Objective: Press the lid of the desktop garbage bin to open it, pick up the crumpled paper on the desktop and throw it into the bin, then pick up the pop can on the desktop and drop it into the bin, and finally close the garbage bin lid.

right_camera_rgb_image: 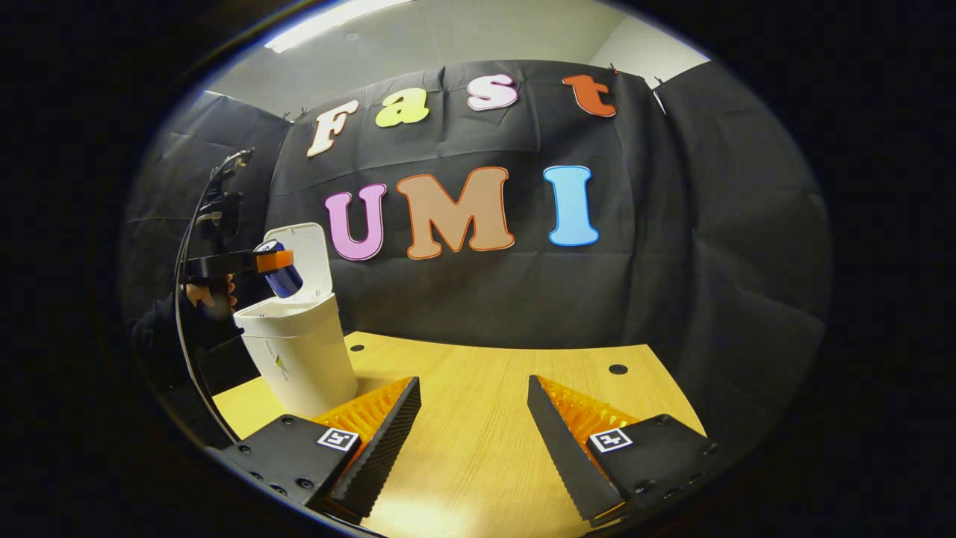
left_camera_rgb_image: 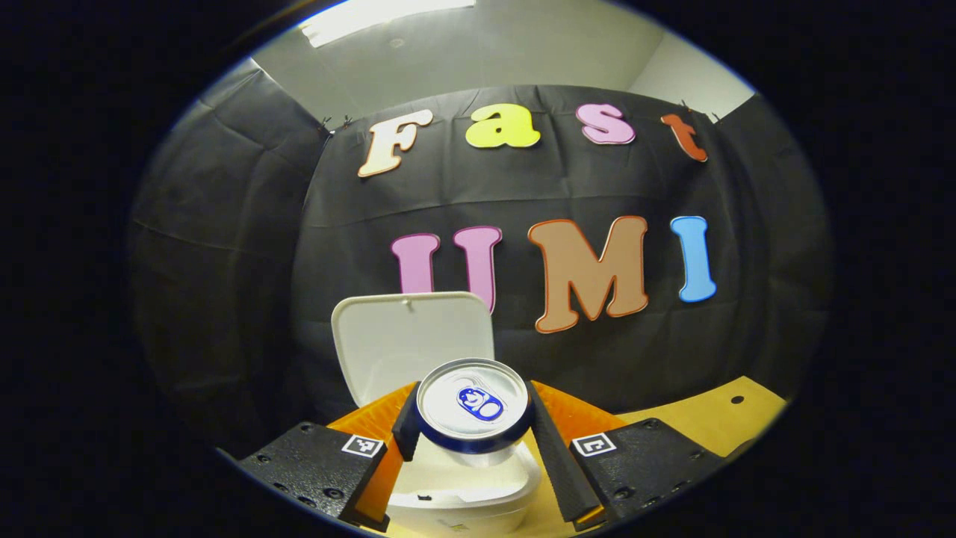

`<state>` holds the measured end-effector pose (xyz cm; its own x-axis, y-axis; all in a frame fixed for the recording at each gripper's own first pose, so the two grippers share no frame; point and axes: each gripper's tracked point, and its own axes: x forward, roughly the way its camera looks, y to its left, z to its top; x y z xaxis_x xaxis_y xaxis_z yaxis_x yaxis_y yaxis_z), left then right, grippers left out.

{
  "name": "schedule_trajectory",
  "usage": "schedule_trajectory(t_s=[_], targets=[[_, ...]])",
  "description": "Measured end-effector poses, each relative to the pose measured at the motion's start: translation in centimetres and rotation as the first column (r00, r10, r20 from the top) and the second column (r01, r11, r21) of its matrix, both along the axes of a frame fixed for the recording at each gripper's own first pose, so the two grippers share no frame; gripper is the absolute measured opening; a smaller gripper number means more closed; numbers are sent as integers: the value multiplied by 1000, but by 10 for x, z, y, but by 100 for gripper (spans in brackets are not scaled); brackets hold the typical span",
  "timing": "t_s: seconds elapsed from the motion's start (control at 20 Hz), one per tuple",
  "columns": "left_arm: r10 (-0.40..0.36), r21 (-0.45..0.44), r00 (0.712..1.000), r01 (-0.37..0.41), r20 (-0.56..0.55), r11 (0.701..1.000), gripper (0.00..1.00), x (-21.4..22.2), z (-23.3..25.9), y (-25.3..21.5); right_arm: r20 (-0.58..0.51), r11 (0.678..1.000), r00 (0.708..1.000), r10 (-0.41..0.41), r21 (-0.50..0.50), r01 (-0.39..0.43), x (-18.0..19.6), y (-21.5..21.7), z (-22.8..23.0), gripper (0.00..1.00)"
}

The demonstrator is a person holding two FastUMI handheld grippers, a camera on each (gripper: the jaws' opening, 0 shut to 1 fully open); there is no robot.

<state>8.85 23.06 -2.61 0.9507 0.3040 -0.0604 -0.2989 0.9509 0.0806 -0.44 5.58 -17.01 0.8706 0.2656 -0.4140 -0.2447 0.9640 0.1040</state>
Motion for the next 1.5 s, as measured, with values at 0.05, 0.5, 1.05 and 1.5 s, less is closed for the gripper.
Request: schedule_trajectory(t_s=[0.05,0.5,1.05,1.5], targets=[[15,-11,1000,-15,-17,1000,76,0,-9,7,-5,1000,1000,0,-3,0,-1,0,-1,96],[76,-66,997,-76,-10,995,91,-21,-18,21,-27,1000,1000,12,-4,-12,-9,8,-6,96],[20,66,992,-28,126,997,89,5,95,21,-18,997,998,61,57,-60,-13,37,-4,96],[-12,88,974,-8,226,996,88,51,139,47,-35,997,998,52,58,-50,-16,44,-7,96]])
